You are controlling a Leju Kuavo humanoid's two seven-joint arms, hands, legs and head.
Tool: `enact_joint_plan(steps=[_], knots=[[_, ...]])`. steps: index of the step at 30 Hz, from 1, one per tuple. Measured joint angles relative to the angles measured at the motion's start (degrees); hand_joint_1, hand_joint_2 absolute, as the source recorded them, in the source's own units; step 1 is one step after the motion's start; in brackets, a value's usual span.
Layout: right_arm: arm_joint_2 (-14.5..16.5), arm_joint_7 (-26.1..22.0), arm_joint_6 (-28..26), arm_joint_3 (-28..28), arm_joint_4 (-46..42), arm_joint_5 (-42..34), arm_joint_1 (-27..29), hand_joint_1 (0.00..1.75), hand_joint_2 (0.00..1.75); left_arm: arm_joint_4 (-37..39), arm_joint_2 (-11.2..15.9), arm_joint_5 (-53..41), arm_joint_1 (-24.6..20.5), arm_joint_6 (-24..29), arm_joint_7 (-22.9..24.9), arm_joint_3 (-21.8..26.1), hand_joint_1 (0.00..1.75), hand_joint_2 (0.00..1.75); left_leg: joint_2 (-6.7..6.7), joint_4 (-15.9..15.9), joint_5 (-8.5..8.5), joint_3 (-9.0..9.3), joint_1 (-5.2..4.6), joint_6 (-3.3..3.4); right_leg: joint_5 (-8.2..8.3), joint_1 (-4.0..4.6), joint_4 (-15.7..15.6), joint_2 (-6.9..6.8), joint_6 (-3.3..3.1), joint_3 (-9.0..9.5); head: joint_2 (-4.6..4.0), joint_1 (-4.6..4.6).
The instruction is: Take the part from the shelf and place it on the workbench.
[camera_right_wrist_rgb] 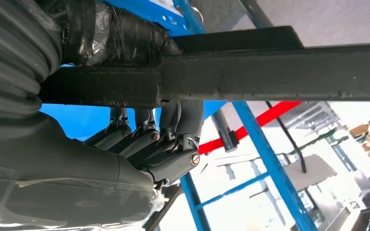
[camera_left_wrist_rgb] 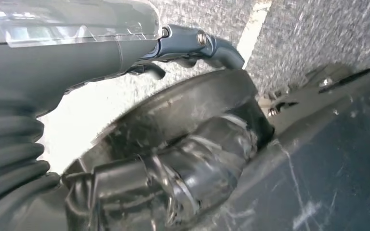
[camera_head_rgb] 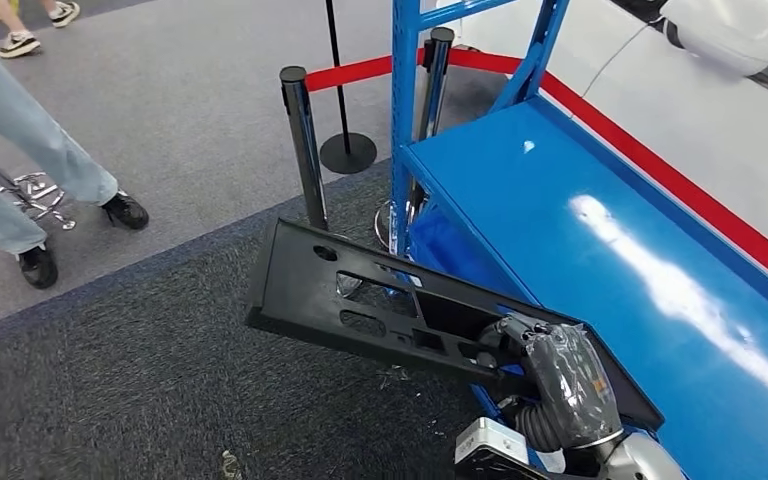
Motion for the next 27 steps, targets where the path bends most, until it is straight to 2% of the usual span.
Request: enact_joint_plan(steps=[1,2,3,4,6,7,8,9,10,11,12,13,14,15,17,18,19,21,22,23,24,25,26,27], knots=[[-0.07,0.0,-0.01,-0.02,-0.05,-0.02,-0.01,1.75,1.75,0.0,0.0,0.06,0.06,0.04,0.0,-0.01,0.0,1.75,-0.67,-0.04,0.16,-0.28,0.13,-0.29,0.09,-0.02,-0.02,-0.6,-0.36,0.02,0.0,-0.05],[-0.1,0.0,0.0,-0.03,-0.06,-0.02,-0.09,1.75,1.75,-0.01,0.0,0.18,0.14,0.01,0.0,-0.02,0.0,1.75,-0.72,0.08,0.15,-0.49,0.17,-0.56,0.17,-0.01,-0.17,-1.32,-0.67,0.12,-0.01,-0.09],[-0.14,0.0,0.01,-0.05,-0.06,-0.03,-0.16,1.75,1.75,-0.01,-0.01,0.39,0.17,-0.09,0.09,-0.03,0.0,1.75,0.11,0.83,-0.28,-0.9,0.12,-0.87,0.23,-0.08,-0.32,-2.04,-1.01,0.29,-0.01,-0.27],[-0.16,0.01,0.03,-0.07,-0.07,-0.05,-0.21,1.75,1.75,-0.02,-0.01,0.76,0.13,-0.05,0.36,-0.03,0.0,1.75,1.54,2.57,-1.19,-1.76,0.05,-1.15,0.24,-0.2,-0.47,-2.82,-1.31,0.49,-0.01,-0.47],[-0.23,0.08,0.05,-0.08,-0.07,-0.08,-0.17,1.75,1.75,-0.02,-0.03,2.03,-0.01,1.23,1.45,0.01,0.0,1.75,4.97,8.83,-3.97,-4.79,0.03,-1.77,0.05,0.02,-0.54,-4.42,-1.76,0.84,-0.01,-0.85],[-0.27,0.16,0.05,-0.08,-0.07,-0.04,-0.12,1.75,1.75,-0.02,-0.02,2.84,-0.05,2.59,1.95,0.07,0.0,1.75,5.84,12.09,-5.05,-6.46,0.11,-1.95,-0.07,0.15,-0.54,-5.26,-1.92,0.96,-0.01,-0.85],[-0.3,0.28,0.04,-0.08,-0.1,0.1,-0.03,1.75,1.75,-0.01,0.08,3.69,-0.03,4.24,2.26,0.2,0.0,1.75,6.35,14.13,-5.39,-7.53,0.15,-2.03,-0.21,0.26,-0.54,-6.07,-2.01,1.08,-0.01,-0.85],[-0.31,0.4,0.03,-0.08,-0.17,0.33,0.08,1.75,1.75,-0.01,0.28,4.53,0.01,5.9,2.31,0.37,0.0,1.75,6.67,14.31,-4.8,-7.67,0.16,-1.98,-0.36,0.34,-0.54,-6.85,-2.05,1.23,-0.01,-0.87],[-0.34,0.53,0.0,-0.08,-0.31,0.64,0.24,1.75,1.75,0.0,0.57,5.46,0.04,7.63,2.06,0.62,0.0,1.75,6.95,12.32,-3.32,-6.67,0.14,-1.79,-0.54,0.42,-0.55,-7.58,-2.06,1.44,-0.01,-0.86],[-0.43,0.63,-0.04,-0.09,-0.55,1.01,0.4,1.75,1.75,0.0,0.94,6.48,0.1,9.35,1.55,0.98,0.0,1.75,7.65,8.78,-1.41,-4.84,0.03,-1.44,-0.74,0.51,-0.56,-8.24,-2.05,1.7,-0.01,-0.86],[-0.55,0.72,-0.12,-0.1,-0.82,1.37,0.61,1.75,1.75,0.0,1.29,7.61,0.16,11.01,0.75,1.41,0.0,1.75,8.91,5.18,-0.17,-2.92,-0.26,-1.01,-0.92,0.64,-0.65,-8.85,-2.0,1.97,-0.01,-0.84],[-0.75,0.79,-0.25,-0.14,-1.11,1.76,0.9,1.75,1.75,0.0,1.62,9.04,0.24,12.78,-0.53,1.98,0.0,1.75,10.03,2.14,0.63,-1.34,-0.66,-0.55,-1.06,0.79,-0.76,-9.42,-1.9,2.17,-0.01,-0.84],[-0.98,0.83,-0.45,-0.19,-1.35,2.16,1.26,1.75,1.75,0.0,1.91,10.84,0.37,14.49,-2.38,2.7,0.0,1.75,10.86,0.37,0.82,-0.49,-1.03,-0.14,-1.13,0.92,-0.94,-9.95,-1.74,2.33,-0.01,-0.83],[-1.21,0.86,-0.73,-0.24,-1.55,2.62,1.69,1.75,1.75,0.0,2.21,13.09,0.54,16.15,-4.92,3.6,0.0,1.75,11.06,-0.25,0.56,-0.26,-1.32,0.14,-1.14,1.04,-1.22,-10.53,-1.56,2.47,-0.01,-0.83],[-1.7,0.9,-1.56,-0.45,-1.92,3.78,2.68,1.75,1.75,0.0,2.84,19.16,0.98,18.86,-12.5,6.24,0.0,1.75,9.82,-1.28,0.92,0.12,-1.15,0.67,-1.25,1.12,-1.76,-11.36,-1.06,2.98,-0.01,-0.85],[-1.93,0.91,-2.08,-0.65,-2.11,4.46,3.31,1.75,1.75,0.01,3.14,22.46,1.19,19.67,-16.88,8.03,0.0,1.75,9.19,-2.05,1.16,0.63,-0.92,0.9,-1.62,1.1,-1.57,-10.65,-0.85,3.17,-0.01,-0.8],[-2.17,0.91,-2.6,-0.9,-2.3,5.13,4.01,1.75,1.75,0.02,3.42,25.43,1.31,20.08,-20.93,9.93,0.0,1.75,8.58,-2.81,1.42,1.16,-0.67,1.16,-2.46,1.08,-0.42,-9.34,-0.73,2.86,-0.01,-0.72],[-2.57,0.92,-3.3,-1.33,-2.58,6.26,5.65,1.75,1.75,0.05,3.93,30.78,1.29,19.74,-28.03,14.11,0.0,1.75,7.29,-3.5,1.67,1.77,-0.46,1.5,-5.31,1.04,5.49,-6.14,-0.69,0.07,-0.01,-0.46],[-2.71,0.92,-3.43,-1.46,-2.68,6.66,6.5,1.75,1.75,0.06,4.13,33.12,1.25,19.22,-30.84,16.2,0.0,1.75,6.58,-3.45,1.66,1.79,-0.45,1.61,-6.63,1.03,9.09,-5.41,-0.67,-1.96,-0.01,-0.4],[-2.78,0.92,-3.45,-1.56,-2.74,6.98,7.32,1.75,1.75,0.07,4.26,35.49,1.23,18.54,-33.49,18.61,0.0,1.75,5.79,-3.33,1.58,1.79,-0.43,1.64,-7.14,1.0,11.73,-5.09,-0.57,-3.65,-0.01,-0.36],[-2.81,0.92,-3.43,-1.67,-2.75,7.19,7.98,1.75,1.75,0.07,4.31,37.42,1.28,17.81,-35.47,20.97,0.0,1.75,5.0,-3.15,1.46,1.79,-0.38,1.57,-6.52,0.94,12.4,-4.99,-0.44,-4.45,-0.01,-0.36],[-2.83,0.92,-3.4,-1.8,-2.8,7.35,8.46,1.75,1.75,0.07,4.34,39.05,1.36,16.96,-37.13,23.35,0.0,1.75,4.19,-2.84,1.28,1.79,-0.26,1.41,-4.9,0.81,11.07,-4.89,-0.29,-4.29,-0.01,-0.37],[-2.84,0.92,-3.37,-1.93,-2.89,7.43,8.76,1.75,1.75,0.06,4.36,40.29,1.48,16.09,-38.44,25.55,0.0,1.75,3.41,-2.37,1.03,1.76,-0.11,1.15,-2.64,0.6,8.02,-4.55,-0.1,-3.22,-0.01,-0.36],[-2.84,0.92,-3.34,-2.03,-2.98,7.48,8.96,1.75,1.75,0.06,4.36,41.2,1.62,15.26,-39.61,27.43,0.0,1.75,2.71,-1.84,0.72,1.61,0.03,0.82,-1.04,0.27,4.78,-3.43,0.12,-1.9,-0.01,-0.34]])
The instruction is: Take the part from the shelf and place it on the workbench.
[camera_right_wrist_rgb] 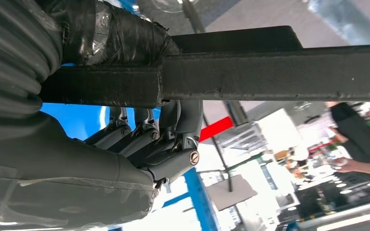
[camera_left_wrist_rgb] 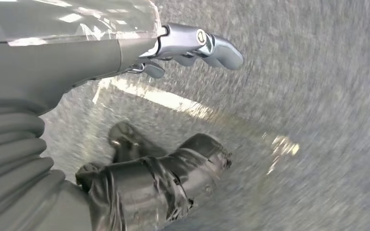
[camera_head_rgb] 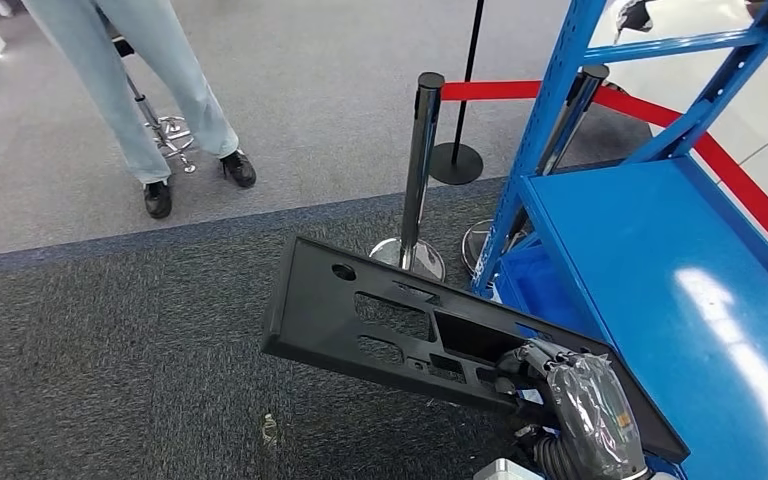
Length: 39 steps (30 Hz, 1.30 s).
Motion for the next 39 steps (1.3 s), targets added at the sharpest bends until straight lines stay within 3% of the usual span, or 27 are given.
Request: enact_joint_plan(steps=[1,3,5,7,9,11,12,13,14,16,18,20,21,23,25,27,28,30,31,33,34,35,36,37,39], knots=[[0.0,0.0,0.03,-0.08,-0.16,0.01,0.24,1.75,1.75,0.0,0.01,0.57,0.09,-0.64,-1.12,1.77,0.0,1.75,-0.68,0.8,-0.34,-0.35,0.04,-0.37,1.05,-0.25,-2.71,1.17,0.09,1.05,0.01,0.02],[-0.01,0.0,0.08,-0.18,-0.39,-0.03,0.7,1.75,1.75,0.01,0.02,1.04,0.19,-1.21,-2.95,4.89,0.0,1.75,-1.92,1.63,-0.6,-1.19,0.07,-1.01,1.1,-0.35,-4.57,2.52,-0.09,1.84,0.01,0.07],[-0.03,0.0,0.11,-0.34,-0.57,-0.09,0.87,1.75,1.75,0.01,0.03,1.03,0.35,-1.23,-3.72,7.48,0.0,1.75,-2.7,1.74,-0.43,-1.79,0.16,-1.49,1.25,-0.18,-4.63,1.38,-0.78,1.91,0.0,0.09],[-0.03,0.0,0.12,-0.56,-0.8,-0.21,0.86,1.75,1.75,-0.01,-0.07,1.01,0.53,-1.45,-3.74,9.46,0.0,1.75,-0.58,3.37,-1.26,-2.69,0.1,-1.98,1.31,-0.22,-4.77,0.19,-1.45,2.11,0.0,-0.11],[-0.04,0.0,0.14,-0.72,-1.0,-0.39,0.89,1.75,1.75,-0.02,-0.23,0.99,0.46,-1.95,-3.36,11.04,0.0,1.75,2.7,9.01,-4.04,-5.46,0.11,-2.47,1.19,-0.01,-4.84,-1.17,-1.93,2.3,0.0,-0.43],[-0.05,0.0,0.16,-0.74,-1.06,-0.65,0.85,1.75,1.75,-0.02,-0.31,0.97,0.35,-2.46,-2.71,12.32,0.0,1.75,3.85,15.66,-6.52,-9.0,0.27,-2.69,0.99,0.32,-4.84,-2.71,-2.23,2.41,0.0,-0.55],[-0.05,0.0,0.17,-0.74,-1.06,-0.77,0.81,1.75,1.75,-0.02,-0.33,0.98,0.36,-2.67,-2.4,12.81,0.0,1.75,4.01,17.06,-6.56,-9.83,0.29,-2.62,0.86,0.46,-4.83,-3.43,-2.31,2.51,0.0,-0.55],[-0.05,0.0,0.19,-0.74,-1.06,-0.89,0.73,1.75,1.75,-0.02,-0.36,0.99,0.42,-2.83,-2.13,13.19,0.0,1.75,4.13,16.28,-5.57,-9.51,0.24,-2.4,0.72,0.59,-4.84,-4.11,-2.35,2.66,0.0,-0.56],[-0.05,0.01,0.21,-0.74,-1.07,-0.97,0.6,1.75,1.75,-0.01,-0.38,1.01,0.48,-2.96,-1.87,13.59,0.0,1.75,4.44,13.43,-3.79,-8.08,0.11,-2.02,0.56,0.71,-4.85,-4.77,-2.36,2.88,0.0,-0.55],[-0.05,0.01,0.28,-0.75,-1.14,-1.05,0.3,1.75,1.75,-0.01,-0.39,1.04,0.53,-3.11,-1.37,14.24,0.0,1.75,6.52,5.95,-0.86,-4.29,-0.65,-0.9,0.22,0.95,-4.98,-6.01,-2.28,3.39,0.0,-0.52],[-0.05,0.0,0.36,-0.76,-1.2,-1.12,0.05,1.75,1.75,-0.01,-0.41,1.06,0.45,-3.22,-0.98,14.87,0.0,1.75,8.0,2.06,-0.13,-2.35,-1.47,-0.01,0.04,1.03,-5.36,-7.1,-1.91,3.77,0.0,-0.54],[-0.05,0.0,0.43,-0.77,-1.21,-1.24,-0.17,1.75,1.75,-0.02,-0.43,1.09,0.51,-3.34,-0.72,15.58,0.0,1.75,7.13,1.27,0.0,-2.09,-1.74,0.43,0.02,1.09,-6.03,-8.2,-1.38,4.28,0.0,-0.62],[-0.05,0.01,0.48,-0.78,-1.2,-1.31,-0.35,1.75,1.75,-0.02,-0.51,1.11,0.64,-3.41,-0.62,15.88,0.0,1.75,6.47,0.54,0.31,-1.65,-1.61,0.54,-0.11,1.1,-6.02,-8.18,-1.15,4.49,0.0,-0.59],[-0.12,0.01,0.61,-0.79,-1.27,-1.33,-0.65,1.75,1.75,-0.02,-0.74,1.14,0.77,-3.63,-0.46,16.26,0.0,1.75,5.3,-1.06,0.86,-0.4,-1.1,0.91,-1.7,1.11,-3.56,-5.83,-0.86,3.66,0.01,-0.38],[-0.19,0.01,0.74,-0.8,-1.34,-1.37,-0.65,1.75,1.75,-0.02,-0.96,1.15,0.69,-3.88,-0.29,16.71,0.0,1.75,4.05,-1.59,1.05,0.15,-0.76,1.24,-4.63,0.96,2.83,-2.69,-0.75,0.36,0.01,0.0],[-0.2,0.01,0.8,-0.81,-1.34,-1.41,-0.55,1.75,1.75,-0.02,-1.06,1.16,0.56,-4.04,-0.18,17.18,0.0,1.75,2.46,-1.24,0.85,0.13,-0.69,1.24,-5.56,0.79,7.65,-1.7,-0.48,-2.71,0.0,0.26],[-0.2,0.01,0.8,-0.81,-1.34,-1.42,-0.55,1.75,1.75,-0.02,-1.12,1.17,0.55,-4.1,-0.15,17.33,0.0,1.75,1.58,-0.91,0.64,0.11,-0.61,1.1,-4.43,0.66,7.39,-1.57,-0.3,-3.04,0.0,0.3],[-0.2,0.0,0.8,-0.81,-1.34,-1.43,-0.61,1.75,1.75,-0.02,-1.25,1.17,0.62,-4.28,0.06,17.6,0.0,1.75,-0.17,0.18,-0.04,0.07,-0.26,0.57,-0.38,0.25,1.72,-0.69,0.15,-1.04,0.0,0.34],[-0.19,0.0,0.83,-0.8,-1.32,-1.45,-0.64,1.75,1.75,-0.02,-1.31,1.17,0.64,-4.38,0.21,17.79,0.0,1.75,-0.97,0.89,-0.43,-0.17,-0.18,0.2,0.88,0.01,-1.35,0.68,0.39,0.23,0.0,0.41],[-0.22,0.01,0.91,-0.79,-1.33,-1.56,-0.7,1.75,1.75,-0.02,-1.38,1.18,0.66,-4.51,0.56,18.16,0.0,1.75,-2.28,2.06,-0.9,-0.95,-0.06,-0.46,1.36,-0.17,-4.25,2.69,0.25,1.53,0.01,0.53],[-0.25,0.02,0.95,-0.79,-1.34,-1.64,-0.73,1.75,1.75,-0.02,-1.38,1.19,0.72,-4.53,0.7,18.31,0.0,1.75,-2.92,2.28,-0.87,-1.38,-0.04,-0.75,1.17,-0.04,-4.27,2.92,-0.04,1.56,0.01,0.62],[-0.28,0.02,0.98,-0.79,-1.37,-1.72,-0.83,1.75,1.75,-0.02,-1.39,1.2,0.84,-4.55,0.87,18.42,0.0,1.75,-3.5,2.33,-0.77,-1.75,0.06,-0.96,1.26,0.01,-4.25,2.23,-0.51,1.6,0.01,0.62],[-0.3,0.02,1.0,-0.79,-1.35,-1.8,-0.97,1.75,1.75,-0.02,-1.46,1.2,0.99,-4.55,1.04,18.5,0.0,1.75,-3.19,2.46,-0.78,-1.98,0.1,-1.17,1.31,0.06,-4.36,1.57,-0.85,1.71,0.0,0.61],[-0.3,0.02,1.01,-0.79,-1.37,-1.87,-1.09,1.75,1.75,-0.02,-1.55,1.21,1.06,-4.54,1.18,18.58,0.0,1.75,-2.05,3.12,-1.09,-2.37,0.02,-1.4,1.34,0.05,-4.48,0.89,-1.17,1.85,0.0,0.5],[-0.31,0.02,1.02,-0.79,-1.38,-1.97,-1.19,1.75,1.75,-0.02,-1.74,1.22,0.89,-4.54,1.37,18.7,0.0,1.75,1.72,7.72,-3.27,-4.68,-0.08,-1.85,1.28,0.19,-4.69,-0.62,-1.67,2.14,0.0,0.21]])
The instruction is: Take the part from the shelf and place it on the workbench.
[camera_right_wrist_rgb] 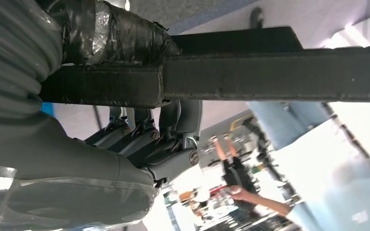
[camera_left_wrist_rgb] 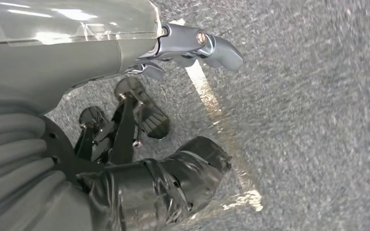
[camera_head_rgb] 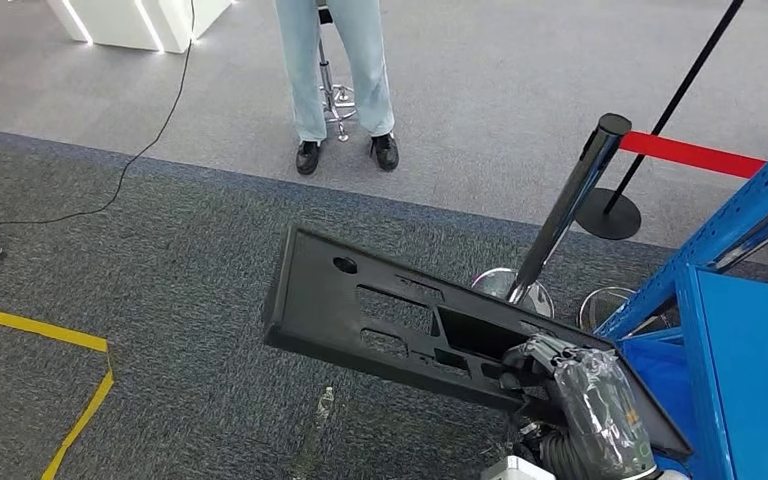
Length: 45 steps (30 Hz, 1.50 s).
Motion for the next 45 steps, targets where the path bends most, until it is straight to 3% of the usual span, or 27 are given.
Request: enact_joint_plan(steps=[2,4,6,8,9,10,12,13,15,17,19,20,21,23,25,27,28,30,32,34,35,36,38,40,41,43,45], knots=[[-0.02,-0.01,0.01,0.0,0.01,-0.06,0.03,1.75,1.75,0.0,-0.09,0.01,-0.24,-0.02,0.08,0.08,0.0,1.75,1.96,7.07,-2.74,-3.91,0.1,-0.25,-0.2,0.34,-0.02,-1.67,-0.33,0.11,0.0,-0.15],[-0.02,-0.01,0.02,0.0,0.01,-0.13,0.0,1.75,1.75,0.0,-0.15,0.02,-0.18,-0.1,0.23,0.14,0.0,1.75,2.29,9.71,-2.65,-5.62,0.12,-0.02,-0.44,0.62,-0.02,-3.23,-0.52,0.28,0.0,-0.16],[-0.02,0.0,0.02,0.0,0.01,-0.25,-0.07,1.75,1.75,0.0,-0.19,0.02,-0.04,-0.24,0.52,0.2,0.0,1.75,3.08,4.49,0.81,-3.08,-0.19,0.74,-0.77,0.82,-0.06,-4.67,-0.58,0.71,0.0,-0.15],[-0.02,0.0,0.04,0.0,0.01,-0.43,-0.18,1.75,1.75,0.0,-0.2,0.03,-0.09,-0.46,0.97,0.29,0.0,1.75,5.77,-2.68,3.22,0.61,-1.16,1.67,-1.11,0.97,-0.24,-5.93,-0.44,1.22,0.0,-0.14],[-0.02,0.0,0.06,0.0,0.01,-0.51,-0.24,1.75,1.75,0.0,-0.2,0.04,-0.16,-0.58,1.21,0.38,0.0,1.75,6.73,-4.74,3.53,1.65,-1.64,2.05,-1.21,1.01,-0.39,-6.49,-0.27,1.41,0.0,-0.14],[-0.02,0.0,0.08,0.0,0.01,-0.59,-0.29,1.75,1.75,0.0,-0.2,0.05,-0.21,-0.68,1.4,0.5,0.0,1.75,7.04,-5.57,3.32,1.86,-2.02,2.27,-1.29,1.05,-0.61,-7.09,-0.07,1.57,0.0,-0.13],[-0.02,0.0,0.12,-0.01,0.01,-0.7,-0.48,1.75,1.75,0.01,-0.22,0.07,-0.11,-0.77,1.63,0.84,0.0,1.75,5.63,-6.58,3.61,2.19,-1.95,2.64,-1.45,1.08,-1.11,-8.19,0.45,2.02,0.01,-0.13],[-0.02,0.0,0.13,-0.01,0.02,-0.74,-0.62,1.75,1.75,0.02,-0.28,0.08,-0.01,-0.77,1.69,0.98,0.0,1.75,4.91,-7.4,3.9,2.71,-1.76,2.75,-1.7,1.05,-0.97,-7.67,0.7,2.21,0.01,-0.04],[-0.03,0.0,0.15,-0.02,0.02,-0.79,-0.83,1.75,1.75,0.02,-0.44,0.08,0.01,-0.78,1.8,1.13,0.0,1.75,3.65,-8.83,4.44,4.05,-1.23,3.12,-3.57,0.99,2.29,-4.72,1.04,0.94,0.01,0.1],[-0.06,0.0,0.19,-0.02,0.05,-0.87,-0.72,1.75,1.75,0.01,-0.54,0.09,-0.18,-0.81,1.91,1.25,0.0,1.75,2.29,-9.02,4.48,4.37,-1.18,3.51,-6.43,0.82,9.08,-1.81,1.21,-2.66,0.01,0.28],[-0.07,0.0,0.3,-0.02,0.08,-1.06,-0.59,1.75,1.75,0.0,-0.57,0.1,-0.29,-0.92,2.09,1.37,0.0,1.75,0.62,-8.82,4.35,4.41,-1.08,3.6,-6.92,0.54,13.01,-1.04,1.56,-5.46,0.0,0.39],[-0.07,0.0,0.39,-0.02,0.08,-1.21,-0.62,1.75,1.75,0.0,-0.59,0.1,-0.28,-0.99,2.2,1.4,0.0,1.75,-0.27,-8.55,4.19,4.44,-0.96,3.45,-5.57,0.34,12.09,-0.87,1.79,-5.48,0.0,0.38],[-0.07,0.0,0.51,-0.02,0.08,-1.38,-0.66,1.75,1.75,0.0,-0.63,0.1,-0.24,-1.08,2.32,1.42,0.0,1.75,-1.16,-8.09,3.9,4.45,-0.76,3.18,-3.35,0.06,9.2,-0.48,2.09,-4.46,0.0,0.39],[-0.09,0.0,0.81,-0.02,0.09,-1.71,-0.73,1.75,1.75,0.01,-0.69,0.08,-0.2,-1.22,2.54,1.43,0.0,1.75,-2.82,-6.57,3.07,3.97,-0.4,2.41,-0.19,-0.61,2.68,2.05,2.61,-1.79,0.01,0.47],[-0.21,0.0,1.15,-0.02,0.08,-1.96,-0.81,1.75,1.75,0.01,-0.71,0.04,-0.18,-1.37,2.7,1.44,0.0,1.75,-4.2,-5.56,2.65,3.12,-0.28,1.67,0.11,-0.75,0.12,3.72,2.44,-0.64,0.01,0.54],[-0.36,0.0,1.45,-0.02,0.05,-2.08,-1.04,1.75,1.75,0.0,-0.7,0.01,0.03,-1.61,2.85,1.45,0.0,1.75,-5.45,-5.58,2.82,2.59,-0.12,1.12,0.07,-0.51,-0.03,2.77,1.71,-0.5,0.0,0.52],[-0.4,0.0,1.61,-0.02,0.03,-2.09,-1.22,1.75,1.75,0.0,-0.69,0.0,0.18,-1.74,2.95,1.45,0.0,1.75,-5.38,-5.44,2.76,2.42,-0.07,0.94,0.13,-0.5,-0.19,2.16,1.36,-0.33,0.0,0.5],[-0.46,0.0,1.85,-0.02,0.02,-2.09,-1.41,1.75,1.75,0.0,-0.75,-0.01,0.23,-1.96,3.15,1.46,0.0,1.75,-2.69,-2.78,1.42,1.11,-0.12,0.49,0.16,-0.5,-0.63,0.74,0.73,0.19,0.0,0.12],[-0.57,0.0,2.03,-0.02,0.01,-2.09,-1.42,1.75,1.75,0.0,-0.81,-0.01,0.02,-2.09,3.28,1.46,0.0,1.75,0.82,3.62,-1.32,-2.2,-0.08,0.01,-0.05,-0.14,-0.84,-0.89,0.25,0.65,0.0,-0.22],[-0.65,0.0,2.1,-0.02,0.01,-2.09,-1.42,1.75,1.75,0.0,-0.82,-0.01,-0.08,-2.13,3.32,1.46,0.0,1.75,1.95,9.22,-2.77,-5.56,0.11,-0.17,-0.38,0.19,-0.87,-2.55,-0.02,0.93,0.0,-0.21],[-0.66,0.0,2.1,-0.02,0.01,-2.09,-1.43,1.75,1.75,0.0,-0.82,-0.01,-0.02,-2.14,3.32,1.46,0.0,1.75,2.18,9.48,-2.12,-5.95,0.15,-0.14,-0.58,0.29,-0.87,-3.32,-0.06,1.11,0.0,-0.22],[-0.67,0.0,2.1,-0.02,0.01,-2.09,-1.43,1.75,1.75,0.0,-0.83,-0.01,0.06,-2.15,3.32,1.46,0.0,1.75,2.33,8.23,-0.88,-5.5,0.17,-0.06,-0.78,0.35,-0.87,-3.95,-0.05,1.31,0.0,-0.21],[-0.73,0.0,2.1,-0.02,-0.02,-2.08,-1.43,1.75,1.75,0.0,-0.83,-0.01,0.12,-2.2,3.32,1.46,0.0,1.75,4.24,0.86,2.67,-1.8,-0.18,0.35,-1.29,0.53,-0.93,-5.14,0.13,1.96,0.0,-0.21],[-0.87,0.0,2.11,-0.02,-0.08,-2.05,-1.4,1.75,1.75,0.0,-0.84,-0.01,-0.06,-2.28,3.32,1.48,0.0,1.75,6.2,-4.63,4.1,1.0,-0.93,0.99,-1.73,0.8,-1.14,-6.31,0.56,2.51,0.0,-0.16],[-0.92,0.0,2.11,-0.02,-0.1,-2.05,-1.4,1.75,1.75,0.0,-0.83,-0.01,-0.14,-2.34,3.32,1.49,0.0,1.75,6.3,-5.21,3.77,1.28,-1.3,1.27,-1.84,0.88,-1.37,-6.86,0.82,2.75,0.0,-0.13],[-1.0,0.0,2.12,-0.03,-0.16,-2.04,-1.49,1.75,1.75,0.0,-0.82,-0.01,-0.07,-2.43,3.35,1.54,0.0,1.75,5.13,-6.04,3.84,1.81,-1.29,1.91,-2.15,0.8,-1.8,-7.53,1.45,3.43,0.0,-0.09],[-1.16,0.0,2.11,-0.05,-0.31,-2.04,-1.59,1.75,1.75,0.0,-0.82,-0.01,0.05,-2.54,3.44,1.57,0.0,1.75,3.89,-7.13,4.01,2.87,-0.98,2.63,-3.39,0.65,-0.05,-5.17,1.91,3.14,0.0,0.04]])
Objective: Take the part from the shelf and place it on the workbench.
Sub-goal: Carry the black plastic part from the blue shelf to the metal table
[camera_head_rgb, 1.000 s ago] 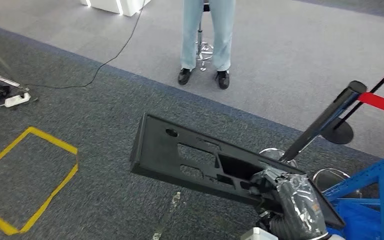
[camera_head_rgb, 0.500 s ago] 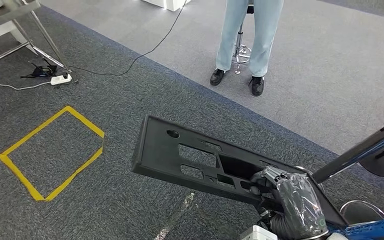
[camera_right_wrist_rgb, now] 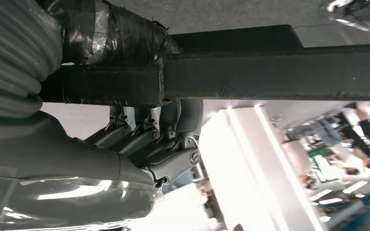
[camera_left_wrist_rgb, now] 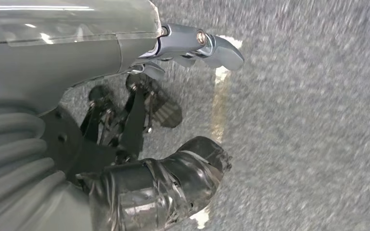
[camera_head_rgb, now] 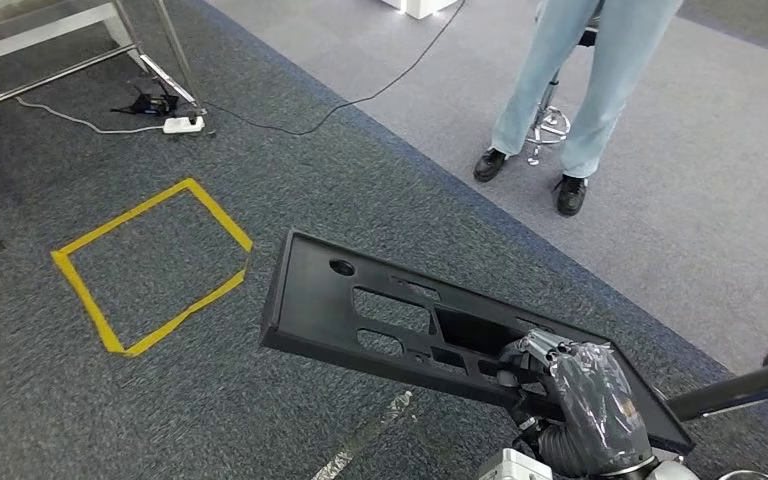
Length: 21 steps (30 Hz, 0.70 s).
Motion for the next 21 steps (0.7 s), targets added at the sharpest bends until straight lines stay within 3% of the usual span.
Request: enact_joint_plan(steps=[2,4,5,7,9,11,13,15,17,19,20,21], knots=[[-0.22,0.0,0.0,-0.01,-0.15,-0.13,0.11,1.75,1.75,0.0,0.0,0.01,-0.14,-0.13,0.11,0.01,0.0,1.75,-1.2,-0.51,0.06,0.65,0.16,0.79,-2.57,0.01,6.1,3.26,-0.12,-3.23,0.0,0.28],[-0.34,0.0,0.02,-0.01,-0.19,-0.36,0.3,1.75,1.75,0.0,0.01,0.01,-0.3,-0.25,0.19,0.03,0.0,1.75,-2.65,-0.47,-0.04,0.76,0.12,1.19,-4.1,0.05,12.31,4.17,-0.22,-7.42,0.0,0.47],[-0.38,0.0,0.02,-0.01,-0.19,-0.44,0.35,1.75,1.75,0.0,0.01,0.01,-0.29,-0.3,0.24,0.03,0.0,1.75,-3.48,-0.4,-0.12,0.83,0.12,1.17,-3.43,0.0,13.06,4.26,-0.15,-8.46,0.0,0.51],[-0.52,0.0,0.02,-0.01,-0.19,-0.48,0.34,1.75,1.75,0.0,-0.05,0.01,-0.17,-0.33,0.34,0.04,0.0,1.75,-5.19,-0.05,-0.41,1.04,0.27,0.88,0.54,-0.25,8.7,4.96,-0.02,-7.53,0.0,0.53],[-0.68,0.0,0.03,-0.01,-0.21,-0.49,0.36,1.75,1.75,0.0,-0.12,0.02,-0.13,-0.34,0.39,0.04,0.0,1.75,-6.76,0.68,-0.84,0.85,0.39,0.35,3.9,-0.72,1.99,7.73,0.1,-5.21,0.01,0.56],[-0.78,0.0,0.03,-0.01,-0.28,-0.54,0.4,1.75,1.75,0.0,-0.14,0.02,-0.13,-0.34,0.39,0.04,0.0,1.75,-8.15,1.13,-1.06,0.28,0.44,-0.26,4.42,-0.82,-0.78,9.23,-0.01,-4.31,0.01,0.55],[-0.85,0.0,0.03,-0.02,-0.32,-0.58,0.3,1.75,1.75,0.0,-0.11,0.02,0.08,-0.34,0.39,0.04,0.0,1.75,-9.28,1.07,-1.01,-0.15,0.54,-0.89,4.4,-0.8,-1.2,7.88,-0.55,-3.81,0.0,0.49],[-0.89,0.0,0.03,-0.03,-0.37,-0.59,0.18,1.75,1.75,0.0,-0.08,0.02,0.28,-0.34,0.38,0.04,0.0,1.75,-7.23,2.62,-1.97,-0.94,0.41,-1.52,4.53,-0.97,-1.67,6.4,-1.22,-3.11,0.0,0.28],[-0.96,0.0,0.03,-0.03,-0.52,-0.59,0.2,1.75,1.75,0.0,-0.11,0.01,0.23,-0.34,0.39,0.04,0.0,1.75,-3.47,8.21,-4.92,-3.63,0.49,-2.17,4.45,-0.84,-1.9,4.84,-1.73,-2.69,0.0,-0.03],[-1.04,0.0,0.04,-0.03,-0.62,-0.59,0.22,1.75,1.75,0.0,-0.2,0.01,0.18,-0.36,0.4,0.04,0.0,1.75,-1.99,14.79,-7.36,-7.27,0.98,-2.69,4.15,-0.64,-1.91,3.13,-1.99,-2.44,0.0,-0.14],[-1.07,0.0,0.04,-0.03,-0.62,-0.59,0.23,1.75,1.75,0.0,-0.23,0.02,0.2,-0.36,0.41,0.04,0.0,1.75,-1.75,16.06,-7.27,-8.15,1.2,-2.85,3.97,-0.6,-1.91,2.32,-2.0,-2.3,0.0,-0.15],[-1.08,0.0,0.05,-0.03,-0.62,-0.59,0.23,1.75,1.75,0.0,-0.24,0.02,0.24,-0.37,0.42,0.04,0.0,1.75,-1.55,15.14,-6.13,-7.88,1.37,-2.96,3.77,-0.58,-1.91,1.58,-1.92,-2.1,0.0,-0.15]])
